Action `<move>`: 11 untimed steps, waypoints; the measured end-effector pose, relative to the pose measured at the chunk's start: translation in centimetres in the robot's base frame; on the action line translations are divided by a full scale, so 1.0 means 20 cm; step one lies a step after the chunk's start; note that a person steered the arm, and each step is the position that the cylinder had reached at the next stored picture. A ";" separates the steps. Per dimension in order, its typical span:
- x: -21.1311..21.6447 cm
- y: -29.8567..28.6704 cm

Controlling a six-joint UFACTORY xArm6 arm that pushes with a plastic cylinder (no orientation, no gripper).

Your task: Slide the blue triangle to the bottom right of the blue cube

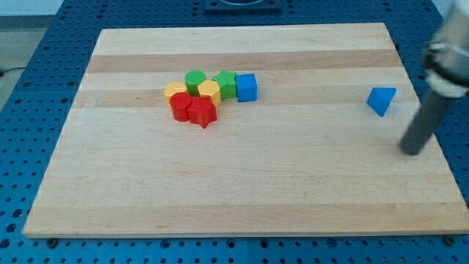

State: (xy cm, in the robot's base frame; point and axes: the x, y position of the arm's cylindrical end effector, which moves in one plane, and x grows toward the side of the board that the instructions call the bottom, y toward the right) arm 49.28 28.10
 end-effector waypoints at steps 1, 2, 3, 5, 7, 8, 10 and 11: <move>-0.23 0.29; -0.45 0.27; -0.40 -0.06; -0.43 -0.39; -0.57 -0.41; -0.52 -0.60; -0.70 -0.81; -0.58 -0.94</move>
